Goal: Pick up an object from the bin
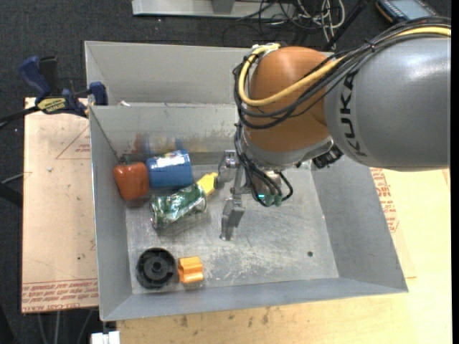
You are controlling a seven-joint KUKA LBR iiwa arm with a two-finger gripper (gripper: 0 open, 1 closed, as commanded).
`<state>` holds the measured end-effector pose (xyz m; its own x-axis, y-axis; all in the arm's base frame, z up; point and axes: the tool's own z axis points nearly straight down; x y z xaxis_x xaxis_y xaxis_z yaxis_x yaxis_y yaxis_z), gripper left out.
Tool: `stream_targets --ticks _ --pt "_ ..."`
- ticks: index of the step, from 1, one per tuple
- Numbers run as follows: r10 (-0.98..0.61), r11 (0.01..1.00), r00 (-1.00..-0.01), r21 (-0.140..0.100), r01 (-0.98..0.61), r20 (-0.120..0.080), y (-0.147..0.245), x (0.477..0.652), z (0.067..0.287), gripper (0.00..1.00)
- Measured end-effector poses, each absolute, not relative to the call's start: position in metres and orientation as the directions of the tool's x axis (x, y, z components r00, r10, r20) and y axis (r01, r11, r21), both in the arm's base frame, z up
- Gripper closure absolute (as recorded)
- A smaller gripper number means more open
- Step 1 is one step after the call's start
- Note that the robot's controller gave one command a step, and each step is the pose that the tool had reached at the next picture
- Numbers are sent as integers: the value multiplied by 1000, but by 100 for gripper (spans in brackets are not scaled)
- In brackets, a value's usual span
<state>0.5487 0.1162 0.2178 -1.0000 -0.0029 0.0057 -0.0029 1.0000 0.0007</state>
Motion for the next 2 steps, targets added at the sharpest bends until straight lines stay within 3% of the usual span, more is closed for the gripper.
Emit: stream_targets --ticks 1,2 --pt "0 1000 -1000 1 0 -1 116 550 221 0" --pt "-118 993 -993 1 -118 -5 130 572 172 0"
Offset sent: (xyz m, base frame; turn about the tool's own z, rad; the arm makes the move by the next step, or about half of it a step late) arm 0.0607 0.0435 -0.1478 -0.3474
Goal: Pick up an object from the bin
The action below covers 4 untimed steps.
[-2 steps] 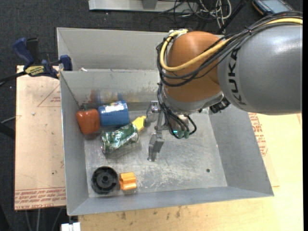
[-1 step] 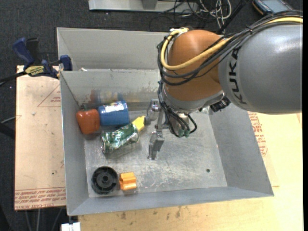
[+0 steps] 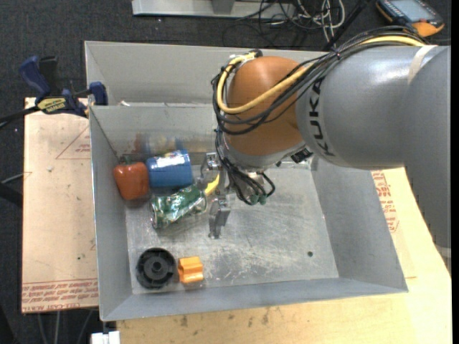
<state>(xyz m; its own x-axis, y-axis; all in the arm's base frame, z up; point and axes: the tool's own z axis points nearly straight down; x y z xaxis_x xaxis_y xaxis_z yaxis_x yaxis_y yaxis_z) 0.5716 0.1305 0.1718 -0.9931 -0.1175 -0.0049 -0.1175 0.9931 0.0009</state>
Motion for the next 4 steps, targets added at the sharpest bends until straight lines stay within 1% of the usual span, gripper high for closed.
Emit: stream_targets --ticks 1,2,3,4 --pt "-263 965 -965 1 -263 -8 164 624 160 0" --pt "-378 926 -926 1 -378 -2 150 605 160 0" --pt "-505 863 -863 0 -505 -7 154 605 105 0" --pt "-652 758 -757 -10 -652 -42 158 611 92 100"
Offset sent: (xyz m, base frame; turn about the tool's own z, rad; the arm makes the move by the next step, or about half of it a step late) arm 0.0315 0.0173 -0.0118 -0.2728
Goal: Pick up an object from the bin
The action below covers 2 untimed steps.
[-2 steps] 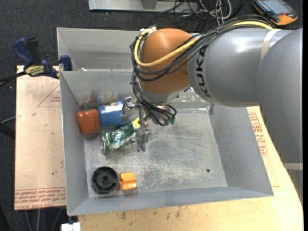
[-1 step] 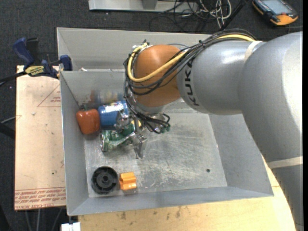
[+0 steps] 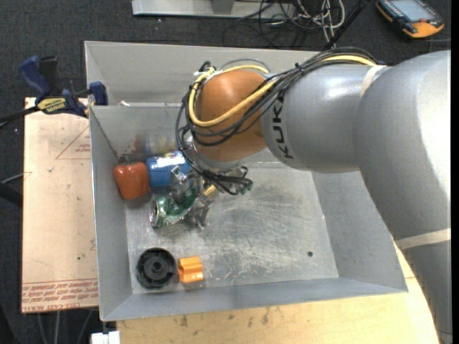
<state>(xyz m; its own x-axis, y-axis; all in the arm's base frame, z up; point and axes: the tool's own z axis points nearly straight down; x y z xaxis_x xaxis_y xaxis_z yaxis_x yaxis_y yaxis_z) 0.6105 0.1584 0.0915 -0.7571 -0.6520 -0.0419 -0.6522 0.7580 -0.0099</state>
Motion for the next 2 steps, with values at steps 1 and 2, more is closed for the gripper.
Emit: stream_targets --ticks 1,2 --pt "-652 758 -757 -10 -652 -42 158 611 92 100" --pt "-652 758 -757 -10 -653 -41 158 610 94 100"
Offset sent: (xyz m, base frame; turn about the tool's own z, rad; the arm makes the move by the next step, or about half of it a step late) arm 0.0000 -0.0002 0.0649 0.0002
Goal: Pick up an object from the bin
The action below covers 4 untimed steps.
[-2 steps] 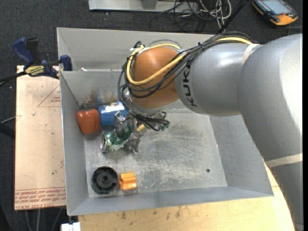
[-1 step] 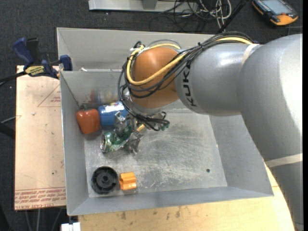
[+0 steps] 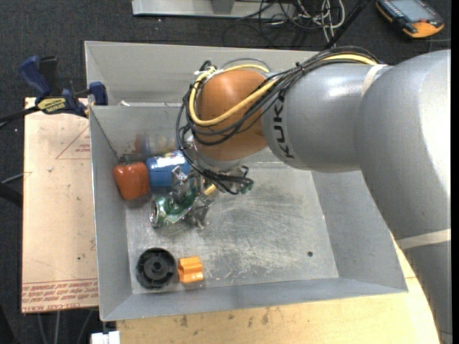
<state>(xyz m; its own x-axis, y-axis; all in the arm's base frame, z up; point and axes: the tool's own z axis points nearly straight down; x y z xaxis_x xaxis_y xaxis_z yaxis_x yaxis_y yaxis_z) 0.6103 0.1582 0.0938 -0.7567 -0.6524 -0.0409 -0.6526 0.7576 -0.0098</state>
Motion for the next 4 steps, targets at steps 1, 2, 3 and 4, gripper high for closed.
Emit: stream_targets --ticks 1,2,3,4 --pt "-653 757 -756 -11 -653 -39 157 610 99 100" --pt "-652 758 -757 -7 -653 -31 158 609 104 100" --pt "-652 758 -758 -5 -652 -25 158 609 113 100" --pt "-652 758 -758 -2 -652 -17 158 608 131 100"
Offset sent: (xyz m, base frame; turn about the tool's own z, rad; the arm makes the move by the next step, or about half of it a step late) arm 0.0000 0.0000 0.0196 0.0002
